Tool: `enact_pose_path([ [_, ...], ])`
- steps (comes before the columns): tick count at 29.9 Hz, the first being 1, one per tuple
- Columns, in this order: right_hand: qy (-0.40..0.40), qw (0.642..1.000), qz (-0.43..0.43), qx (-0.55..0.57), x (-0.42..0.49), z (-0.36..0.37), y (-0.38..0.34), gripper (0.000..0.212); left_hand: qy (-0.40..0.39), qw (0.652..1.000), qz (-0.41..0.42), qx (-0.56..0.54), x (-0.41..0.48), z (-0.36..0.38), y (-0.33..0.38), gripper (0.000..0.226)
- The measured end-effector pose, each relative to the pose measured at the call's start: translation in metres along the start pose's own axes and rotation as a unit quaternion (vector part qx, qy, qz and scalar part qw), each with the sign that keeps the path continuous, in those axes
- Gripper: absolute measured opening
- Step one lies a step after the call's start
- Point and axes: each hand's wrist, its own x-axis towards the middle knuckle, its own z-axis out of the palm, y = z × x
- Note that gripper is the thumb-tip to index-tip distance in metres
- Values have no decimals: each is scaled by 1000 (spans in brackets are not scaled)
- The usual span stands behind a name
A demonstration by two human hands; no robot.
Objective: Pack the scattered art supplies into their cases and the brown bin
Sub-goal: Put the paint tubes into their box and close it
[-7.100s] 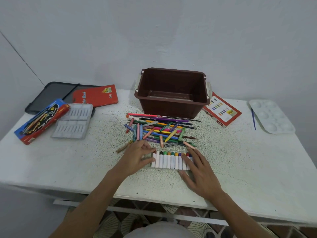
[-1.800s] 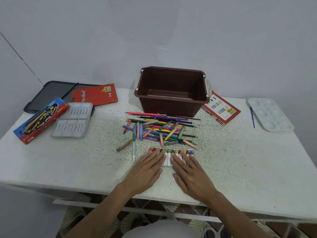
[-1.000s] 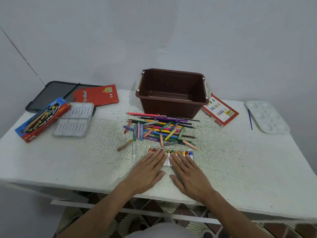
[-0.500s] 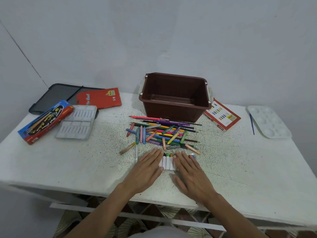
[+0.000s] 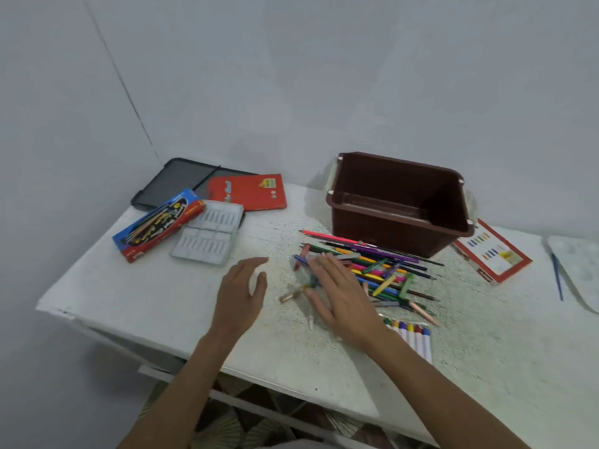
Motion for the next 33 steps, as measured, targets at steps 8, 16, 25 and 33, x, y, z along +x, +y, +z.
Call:
enact_pose_path([
  [8, -31, 996, -26, 84, 109, 15, -62, 62, 130, 985, -114, 19, 37, -75, -69, 25],
  [16, -116, 985, -20, 127, 208, 29, -116, 58, 184, 925, -313, 113, 70, -121, -127, 34],
  [25, -187, 959, 19, 213, 275, 34, -147, 54, 152, 894, -409, 101, 86, -135, -151, 42],
  [33, -188, 933, 66, 299, 284, 50, -155, 32, 144, 897, -412, 63, 88, -131, -159, 36],
])
